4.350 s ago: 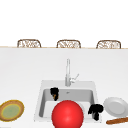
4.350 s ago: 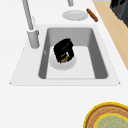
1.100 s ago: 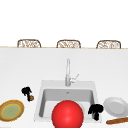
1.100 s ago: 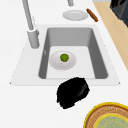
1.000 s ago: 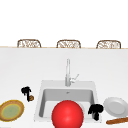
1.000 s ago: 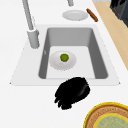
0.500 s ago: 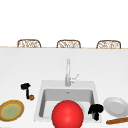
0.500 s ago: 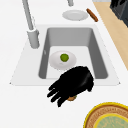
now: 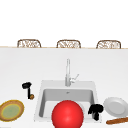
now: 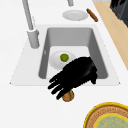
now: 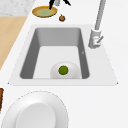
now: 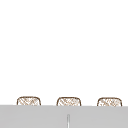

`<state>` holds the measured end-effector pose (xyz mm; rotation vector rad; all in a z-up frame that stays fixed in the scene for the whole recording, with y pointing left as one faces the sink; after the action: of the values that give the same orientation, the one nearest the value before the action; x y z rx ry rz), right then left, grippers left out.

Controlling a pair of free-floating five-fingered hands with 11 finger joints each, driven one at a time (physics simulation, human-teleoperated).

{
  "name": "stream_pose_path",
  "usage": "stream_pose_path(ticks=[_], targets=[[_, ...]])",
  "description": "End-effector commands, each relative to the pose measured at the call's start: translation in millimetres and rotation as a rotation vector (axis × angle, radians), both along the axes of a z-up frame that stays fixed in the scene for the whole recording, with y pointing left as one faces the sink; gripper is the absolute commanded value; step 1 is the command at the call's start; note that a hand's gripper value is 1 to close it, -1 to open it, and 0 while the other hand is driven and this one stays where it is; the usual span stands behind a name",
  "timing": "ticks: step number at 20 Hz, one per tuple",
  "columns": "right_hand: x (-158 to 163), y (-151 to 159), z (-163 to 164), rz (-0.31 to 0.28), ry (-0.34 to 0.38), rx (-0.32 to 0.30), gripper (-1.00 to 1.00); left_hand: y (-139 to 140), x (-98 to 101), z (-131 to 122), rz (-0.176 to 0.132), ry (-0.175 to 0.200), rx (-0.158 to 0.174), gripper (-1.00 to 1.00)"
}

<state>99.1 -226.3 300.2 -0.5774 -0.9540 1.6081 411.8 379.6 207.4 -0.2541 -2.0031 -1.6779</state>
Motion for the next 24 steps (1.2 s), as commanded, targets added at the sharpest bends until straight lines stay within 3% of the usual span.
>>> stream_pose_path(ticks=[1,6,11,14,16,20,24], targets=[[0.0,0.0,0.0,0.000,0.000,0.000,0.00,-5.5,-8.1,22.2,-0.011,0.040,0.047,-1.00],[0.0,0.0,0.0,0.000,0.000,0.000,0.00,-28.5,-17.1,51.4,-0.008,0.031,0.056,-1.00],[0.0,0.0,0.0,0.000,0.000,0.000,0.00,-54.1,-39.5,68.0,0.002,0.021,0.063,-1.00],[0.0,0.0,0.0,0.000,0.000,0.000,0.00,-70.5,-58.3,64.3,0.004,0.052,0.047,-1.00],[0.0,0.0,0.0,0.000,0.000,0.000,0.00,-82.2,-69.5,65.7,0.004,0.054,0.043,-1.00],[0.0,0.0,0.0,0.000,0.000,0.000,0.00,-111.4,-81.1,67.2,0.004,0.017,0.045,-1.00],[0.0,0.0,0.0,0.000,0.000,0.000,0.00,-139.5,-92.9,70.3,-0.010,0.008,0.043,-1.00]])
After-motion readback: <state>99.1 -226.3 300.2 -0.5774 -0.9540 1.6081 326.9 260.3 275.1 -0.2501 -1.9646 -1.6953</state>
